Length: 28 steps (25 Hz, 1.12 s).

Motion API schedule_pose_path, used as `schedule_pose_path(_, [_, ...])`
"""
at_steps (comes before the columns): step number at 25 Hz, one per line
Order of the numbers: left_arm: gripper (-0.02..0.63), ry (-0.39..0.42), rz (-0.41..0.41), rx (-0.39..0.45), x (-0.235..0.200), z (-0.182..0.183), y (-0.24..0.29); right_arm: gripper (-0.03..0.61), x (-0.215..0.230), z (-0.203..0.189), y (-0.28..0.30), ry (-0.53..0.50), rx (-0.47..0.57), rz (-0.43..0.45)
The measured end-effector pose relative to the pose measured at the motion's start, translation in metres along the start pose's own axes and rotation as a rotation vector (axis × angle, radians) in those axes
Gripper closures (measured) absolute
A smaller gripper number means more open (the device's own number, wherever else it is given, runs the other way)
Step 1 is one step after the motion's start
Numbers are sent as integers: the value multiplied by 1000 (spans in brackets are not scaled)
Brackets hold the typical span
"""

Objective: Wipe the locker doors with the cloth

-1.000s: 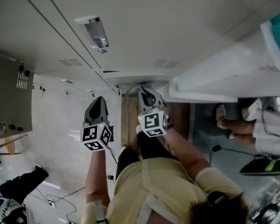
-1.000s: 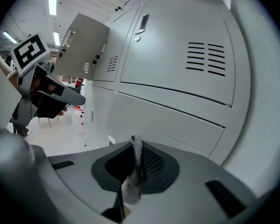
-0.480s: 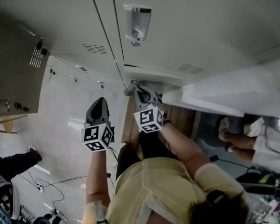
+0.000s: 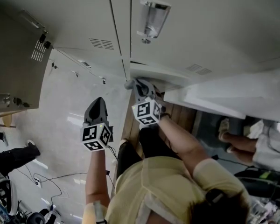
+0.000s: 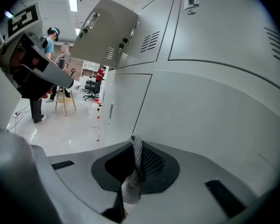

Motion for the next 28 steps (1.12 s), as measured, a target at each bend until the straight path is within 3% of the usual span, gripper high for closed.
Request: schedule_pose_path(28, [627,99,-170,-87,67,-8,47,560,70,-81,-53,105,-171,-219])
Point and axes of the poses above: the fingertips, and each gripper's own axes: y forward along the fingers, x to its right, z out of its top, the point moved 2 cm from there along -y, backward along the fingers, and after that the axes turned 13 degrees about -y, right-handed, at the moved point
